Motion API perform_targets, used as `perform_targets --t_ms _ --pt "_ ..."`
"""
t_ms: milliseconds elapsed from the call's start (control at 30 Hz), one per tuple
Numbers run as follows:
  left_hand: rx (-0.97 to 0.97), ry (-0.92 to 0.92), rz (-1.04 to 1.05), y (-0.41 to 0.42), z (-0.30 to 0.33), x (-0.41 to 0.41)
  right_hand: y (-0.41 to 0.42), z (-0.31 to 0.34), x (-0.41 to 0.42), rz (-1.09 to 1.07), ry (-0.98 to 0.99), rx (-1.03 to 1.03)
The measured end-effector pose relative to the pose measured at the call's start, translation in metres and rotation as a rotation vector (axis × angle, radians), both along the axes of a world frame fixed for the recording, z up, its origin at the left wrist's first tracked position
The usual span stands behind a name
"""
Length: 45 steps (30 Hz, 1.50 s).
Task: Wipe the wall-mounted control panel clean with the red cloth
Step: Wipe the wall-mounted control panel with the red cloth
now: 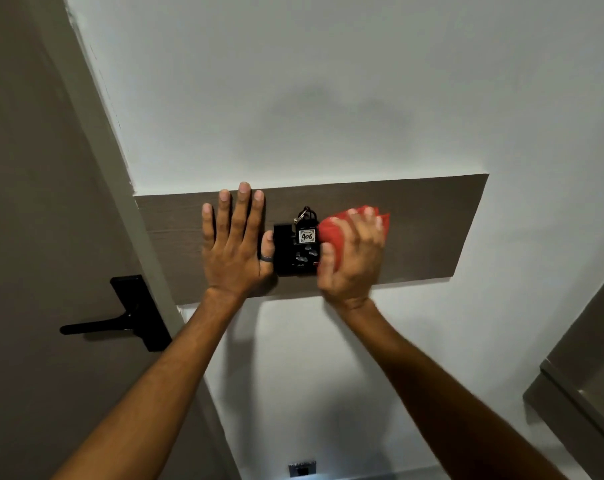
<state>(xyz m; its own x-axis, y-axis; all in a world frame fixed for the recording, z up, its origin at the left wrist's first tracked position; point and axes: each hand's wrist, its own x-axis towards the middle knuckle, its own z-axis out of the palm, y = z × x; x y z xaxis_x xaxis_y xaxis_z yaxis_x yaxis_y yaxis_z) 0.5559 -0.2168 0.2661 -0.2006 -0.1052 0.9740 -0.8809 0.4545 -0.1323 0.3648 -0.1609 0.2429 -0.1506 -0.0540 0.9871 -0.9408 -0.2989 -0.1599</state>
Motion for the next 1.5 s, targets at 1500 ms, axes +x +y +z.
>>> perform_targets --t_ms 1500 --pt "-0.053 -0.01 0.025 -0.008 -0.006 0.003 -0.007 0.011 -0.009 0.02 0.156 -0.078"
